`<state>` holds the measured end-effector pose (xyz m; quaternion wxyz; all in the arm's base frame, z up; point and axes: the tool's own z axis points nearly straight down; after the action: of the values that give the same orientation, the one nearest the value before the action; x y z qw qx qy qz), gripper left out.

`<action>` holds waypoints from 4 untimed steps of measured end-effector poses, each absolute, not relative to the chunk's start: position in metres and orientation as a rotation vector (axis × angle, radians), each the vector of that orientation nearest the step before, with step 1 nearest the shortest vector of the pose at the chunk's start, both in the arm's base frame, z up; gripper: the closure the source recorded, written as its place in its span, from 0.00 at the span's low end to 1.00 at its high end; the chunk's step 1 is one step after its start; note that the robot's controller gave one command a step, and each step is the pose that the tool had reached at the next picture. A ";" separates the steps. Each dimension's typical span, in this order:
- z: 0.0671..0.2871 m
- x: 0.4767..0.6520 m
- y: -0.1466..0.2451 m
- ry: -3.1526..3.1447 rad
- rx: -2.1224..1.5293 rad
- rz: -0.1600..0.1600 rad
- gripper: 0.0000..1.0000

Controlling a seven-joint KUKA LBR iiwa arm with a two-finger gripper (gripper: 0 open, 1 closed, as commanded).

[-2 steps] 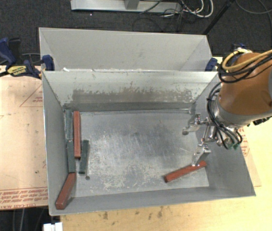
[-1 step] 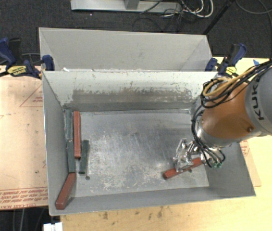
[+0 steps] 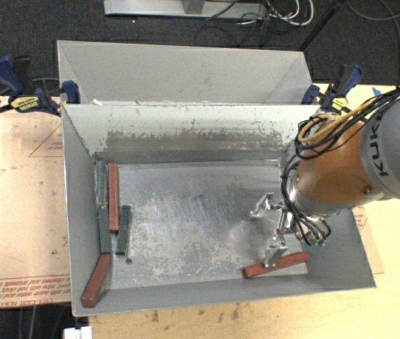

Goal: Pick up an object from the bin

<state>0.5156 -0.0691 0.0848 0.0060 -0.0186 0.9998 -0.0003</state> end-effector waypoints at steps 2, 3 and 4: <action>0.079 0.520 -0.050 3.127 -0.129 -0.006 0.00; 0.101 0.500 -0.069 3.127 -0.210 0.005 0.00; 0.104 0.490 -0.092 3.123 -0.275 -0.004 0.00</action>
Offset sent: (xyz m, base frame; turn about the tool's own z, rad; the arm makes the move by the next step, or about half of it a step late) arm 0.0040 0.0418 -0.0148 -0.0955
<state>0.4904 -0.0915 0.1043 0.0031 -0.0876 0.9962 -0.0012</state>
